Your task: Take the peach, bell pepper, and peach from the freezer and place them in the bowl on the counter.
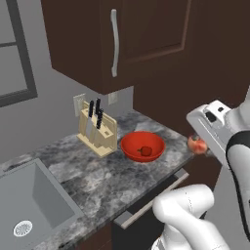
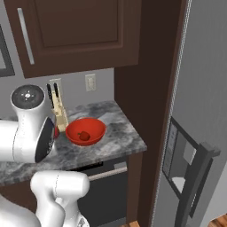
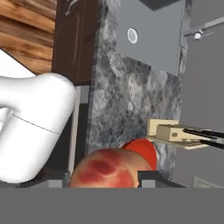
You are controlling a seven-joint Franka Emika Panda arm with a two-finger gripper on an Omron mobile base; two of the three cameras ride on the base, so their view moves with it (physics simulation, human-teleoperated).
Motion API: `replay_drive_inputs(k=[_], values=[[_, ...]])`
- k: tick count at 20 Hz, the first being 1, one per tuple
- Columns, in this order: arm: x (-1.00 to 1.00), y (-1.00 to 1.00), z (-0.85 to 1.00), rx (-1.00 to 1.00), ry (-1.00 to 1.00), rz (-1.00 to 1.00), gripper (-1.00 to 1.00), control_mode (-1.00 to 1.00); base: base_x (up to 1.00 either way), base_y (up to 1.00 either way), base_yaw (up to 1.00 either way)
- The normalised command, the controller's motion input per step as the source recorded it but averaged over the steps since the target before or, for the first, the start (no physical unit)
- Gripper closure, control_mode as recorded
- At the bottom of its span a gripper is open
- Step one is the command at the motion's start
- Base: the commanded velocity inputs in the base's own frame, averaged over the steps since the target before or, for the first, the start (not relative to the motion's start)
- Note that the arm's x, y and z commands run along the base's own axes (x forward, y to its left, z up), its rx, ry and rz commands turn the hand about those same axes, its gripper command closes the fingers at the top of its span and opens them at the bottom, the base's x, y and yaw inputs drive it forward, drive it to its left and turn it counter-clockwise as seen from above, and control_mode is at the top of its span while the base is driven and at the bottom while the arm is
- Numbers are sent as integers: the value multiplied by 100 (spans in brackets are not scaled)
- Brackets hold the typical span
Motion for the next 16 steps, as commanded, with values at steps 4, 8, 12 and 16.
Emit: replay_drive_inputs(k=[4, 8, 12, 16], values=[[91, 2, -58, 0, 0, 5, 100, -100, 0, 0, 0], [83, 1, -49, 0, 1, 5, 100, -100, 0, 0, 0], [83, 3, -49, 0, 9, 5, 100, -100, 0, 0, 0], [78, 3, -45, 0, 17, 6, 100, -100, 0, 0, 0]])
